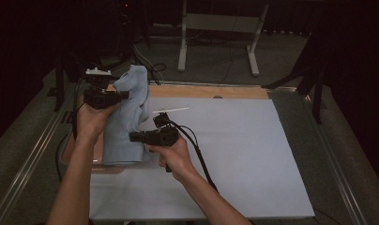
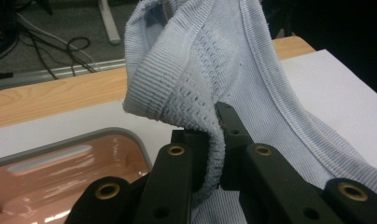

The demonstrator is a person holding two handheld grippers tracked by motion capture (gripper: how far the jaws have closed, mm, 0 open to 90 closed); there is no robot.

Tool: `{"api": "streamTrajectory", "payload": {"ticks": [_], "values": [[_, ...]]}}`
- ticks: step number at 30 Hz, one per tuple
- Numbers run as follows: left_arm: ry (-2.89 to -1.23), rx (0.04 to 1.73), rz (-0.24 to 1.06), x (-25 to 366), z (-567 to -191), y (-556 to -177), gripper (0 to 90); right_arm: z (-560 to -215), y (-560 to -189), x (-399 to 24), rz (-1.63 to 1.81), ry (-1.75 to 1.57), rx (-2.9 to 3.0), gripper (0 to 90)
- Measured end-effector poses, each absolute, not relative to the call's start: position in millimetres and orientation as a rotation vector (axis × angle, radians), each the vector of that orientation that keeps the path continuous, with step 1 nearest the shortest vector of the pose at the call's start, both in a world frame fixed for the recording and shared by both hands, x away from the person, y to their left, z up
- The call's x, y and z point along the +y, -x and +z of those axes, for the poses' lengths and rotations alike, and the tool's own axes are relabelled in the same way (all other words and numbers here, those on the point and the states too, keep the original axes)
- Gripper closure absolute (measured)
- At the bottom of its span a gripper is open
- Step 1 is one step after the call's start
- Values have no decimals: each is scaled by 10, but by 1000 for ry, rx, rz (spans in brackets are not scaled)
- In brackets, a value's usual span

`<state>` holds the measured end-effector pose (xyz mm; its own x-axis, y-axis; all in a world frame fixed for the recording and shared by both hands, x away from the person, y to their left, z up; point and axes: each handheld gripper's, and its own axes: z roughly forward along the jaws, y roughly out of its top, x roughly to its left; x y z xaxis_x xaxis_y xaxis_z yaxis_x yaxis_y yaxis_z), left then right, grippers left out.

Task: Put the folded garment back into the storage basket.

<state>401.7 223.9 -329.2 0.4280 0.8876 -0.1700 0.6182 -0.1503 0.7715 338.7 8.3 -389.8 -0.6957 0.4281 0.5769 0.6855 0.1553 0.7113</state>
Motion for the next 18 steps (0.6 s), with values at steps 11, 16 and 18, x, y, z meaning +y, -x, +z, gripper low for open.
{"api": "streamTrajectory", "payload": {"ticks": [11, 16, 18], "values": [[-1863, 1305, 452, 2371, -3278, -3974, 856, -3910, -3403, 249, -1543, 1062, -2187, 808], [-1860, 1322, 461, 2435, -3304, -3952, 855, -3964, -3402, 328, -1532, 1062, -2195, 808], [-1857, 1326, 461, 2461, -3318, -3945, 855, -3986, -3402, 352, -1521, 1067, -2197, 808]]}}
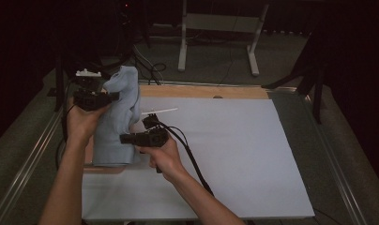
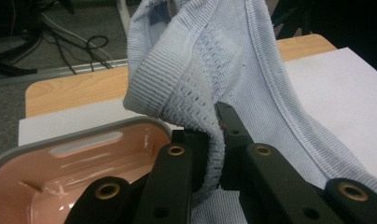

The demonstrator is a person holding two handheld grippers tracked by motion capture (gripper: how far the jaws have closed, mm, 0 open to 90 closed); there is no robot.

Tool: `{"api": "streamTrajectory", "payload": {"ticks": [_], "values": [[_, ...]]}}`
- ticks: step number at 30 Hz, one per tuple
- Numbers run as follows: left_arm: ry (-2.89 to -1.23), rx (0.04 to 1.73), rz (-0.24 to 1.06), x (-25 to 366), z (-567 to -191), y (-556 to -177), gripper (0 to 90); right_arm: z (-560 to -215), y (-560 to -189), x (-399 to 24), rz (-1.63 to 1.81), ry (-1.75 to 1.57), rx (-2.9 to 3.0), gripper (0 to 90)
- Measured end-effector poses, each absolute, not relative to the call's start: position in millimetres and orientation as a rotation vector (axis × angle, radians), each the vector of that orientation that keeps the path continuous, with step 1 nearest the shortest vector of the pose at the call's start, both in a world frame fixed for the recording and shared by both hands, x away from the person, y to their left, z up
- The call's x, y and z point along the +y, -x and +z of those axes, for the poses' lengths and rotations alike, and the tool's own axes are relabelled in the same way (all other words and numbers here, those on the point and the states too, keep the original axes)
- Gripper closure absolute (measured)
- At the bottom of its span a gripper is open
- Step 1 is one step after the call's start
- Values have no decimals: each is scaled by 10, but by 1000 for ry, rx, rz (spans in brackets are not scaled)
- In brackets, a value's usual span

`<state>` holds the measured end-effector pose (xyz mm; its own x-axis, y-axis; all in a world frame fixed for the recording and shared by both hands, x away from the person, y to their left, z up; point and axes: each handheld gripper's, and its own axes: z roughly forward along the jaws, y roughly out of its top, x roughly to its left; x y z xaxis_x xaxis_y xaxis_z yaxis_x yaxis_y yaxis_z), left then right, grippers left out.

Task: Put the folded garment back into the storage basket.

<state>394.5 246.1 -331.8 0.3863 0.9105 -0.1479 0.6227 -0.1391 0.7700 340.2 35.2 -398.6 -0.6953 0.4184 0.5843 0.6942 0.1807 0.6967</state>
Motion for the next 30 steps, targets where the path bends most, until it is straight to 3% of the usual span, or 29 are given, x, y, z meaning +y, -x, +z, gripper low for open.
{"api": "streamTrajectory", "payload": {"ticks": [30], "values": [[-1840, 1382, 514, 2689, -3310, -3907, 855, -4101, -3469, 613, -1502, 1077, -2229, 807]]}}
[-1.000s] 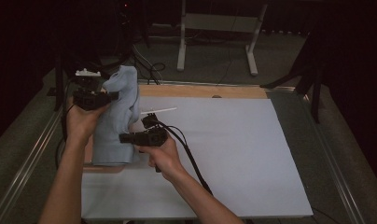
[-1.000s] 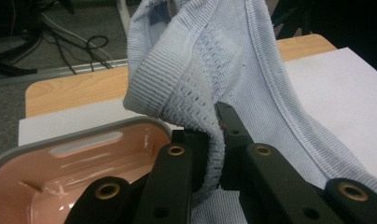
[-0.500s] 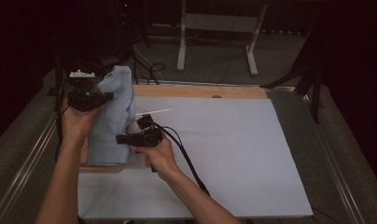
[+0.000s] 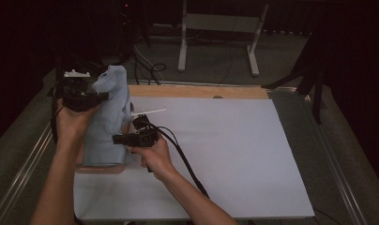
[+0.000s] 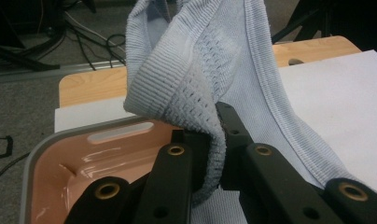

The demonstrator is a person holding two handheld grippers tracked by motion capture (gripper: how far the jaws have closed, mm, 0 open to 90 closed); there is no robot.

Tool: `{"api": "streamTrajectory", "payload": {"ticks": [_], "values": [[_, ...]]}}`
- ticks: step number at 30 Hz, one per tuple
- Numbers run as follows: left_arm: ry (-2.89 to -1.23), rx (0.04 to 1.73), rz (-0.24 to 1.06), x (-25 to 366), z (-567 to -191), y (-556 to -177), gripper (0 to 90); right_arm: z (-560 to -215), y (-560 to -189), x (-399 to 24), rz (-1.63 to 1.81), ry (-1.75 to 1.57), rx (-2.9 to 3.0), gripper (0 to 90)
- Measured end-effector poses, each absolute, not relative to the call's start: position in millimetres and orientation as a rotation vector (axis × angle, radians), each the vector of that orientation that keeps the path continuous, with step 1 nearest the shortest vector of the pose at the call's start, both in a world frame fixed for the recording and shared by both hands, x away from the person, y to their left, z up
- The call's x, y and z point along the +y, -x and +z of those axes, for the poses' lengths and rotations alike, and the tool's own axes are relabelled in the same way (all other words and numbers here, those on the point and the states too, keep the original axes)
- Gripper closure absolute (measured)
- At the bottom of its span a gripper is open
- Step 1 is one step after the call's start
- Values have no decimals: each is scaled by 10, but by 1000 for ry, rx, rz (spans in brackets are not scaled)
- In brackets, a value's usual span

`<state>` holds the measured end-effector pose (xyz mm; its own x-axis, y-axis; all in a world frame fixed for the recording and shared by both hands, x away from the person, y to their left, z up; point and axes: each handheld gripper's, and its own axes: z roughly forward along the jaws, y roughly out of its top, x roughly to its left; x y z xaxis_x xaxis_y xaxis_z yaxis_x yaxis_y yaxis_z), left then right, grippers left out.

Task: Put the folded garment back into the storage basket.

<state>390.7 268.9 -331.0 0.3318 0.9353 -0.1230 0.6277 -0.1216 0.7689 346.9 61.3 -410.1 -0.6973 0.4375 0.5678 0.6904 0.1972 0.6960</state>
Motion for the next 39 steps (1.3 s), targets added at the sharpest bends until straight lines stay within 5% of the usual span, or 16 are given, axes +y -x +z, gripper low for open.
{"api": "streamTrajectory", "payload": {"ticks": [39], "values": [[-1822, 1441, 573, 2933, -3333, -3914, 855, -4215, -3538, 999, -1456, 1103, -2335, 806]]}}
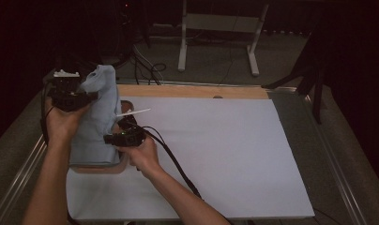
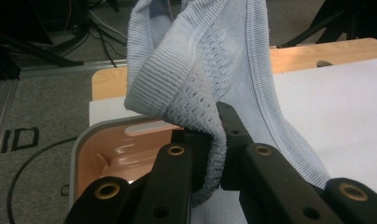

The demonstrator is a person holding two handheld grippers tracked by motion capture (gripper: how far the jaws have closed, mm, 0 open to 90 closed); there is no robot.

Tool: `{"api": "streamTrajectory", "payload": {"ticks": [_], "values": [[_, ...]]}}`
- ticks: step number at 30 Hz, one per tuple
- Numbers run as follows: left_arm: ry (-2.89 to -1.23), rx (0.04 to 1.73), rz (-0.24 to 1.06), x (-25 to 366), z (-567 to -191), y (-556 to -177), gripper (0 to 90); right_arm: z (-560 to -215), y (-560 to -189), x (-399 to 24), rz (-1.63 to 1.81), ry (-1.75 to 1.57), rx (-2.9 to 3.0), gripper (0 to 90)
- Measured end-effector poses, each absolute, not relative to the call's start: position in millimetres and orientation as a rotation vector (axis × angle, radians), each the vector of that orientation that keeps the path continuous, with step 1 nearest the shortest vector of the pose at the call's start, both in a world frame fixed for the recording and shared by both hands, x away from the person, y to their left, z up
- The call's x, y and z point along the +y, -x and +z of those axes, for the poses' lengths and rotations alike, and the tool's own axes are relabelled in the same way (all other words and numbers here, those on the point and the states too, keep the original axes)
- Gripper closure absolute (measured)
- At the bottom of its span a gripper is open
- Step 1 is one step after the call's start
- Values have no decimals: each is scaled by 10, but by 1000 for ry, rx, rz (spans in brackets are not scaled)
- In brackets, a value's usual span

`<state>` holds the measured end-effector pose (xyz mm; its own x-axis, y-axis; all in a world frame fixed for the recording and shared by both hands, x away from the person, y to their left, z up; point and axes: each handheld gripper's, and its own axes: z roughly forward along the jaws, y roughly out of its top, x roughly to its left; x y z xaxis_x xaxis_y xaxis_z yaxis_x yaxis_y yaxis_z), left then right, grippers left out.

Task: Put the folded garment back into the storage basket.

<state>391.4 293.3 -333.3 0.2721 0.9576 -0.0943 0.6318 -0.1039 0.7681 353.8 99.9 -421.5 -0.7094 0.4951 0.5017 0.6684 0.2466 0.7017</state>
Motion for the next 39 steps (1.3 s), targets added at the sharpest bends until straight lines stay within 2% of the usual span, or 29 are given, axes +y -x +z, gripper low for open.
{"api": "streamTrajectory", "payload": {"ticks": [39], "values": [[-1808, 1503, 535, 2978, -3644, -4028, 853, -4431, -3580, 1124, -1377, 1140, -2429, 805]]}}
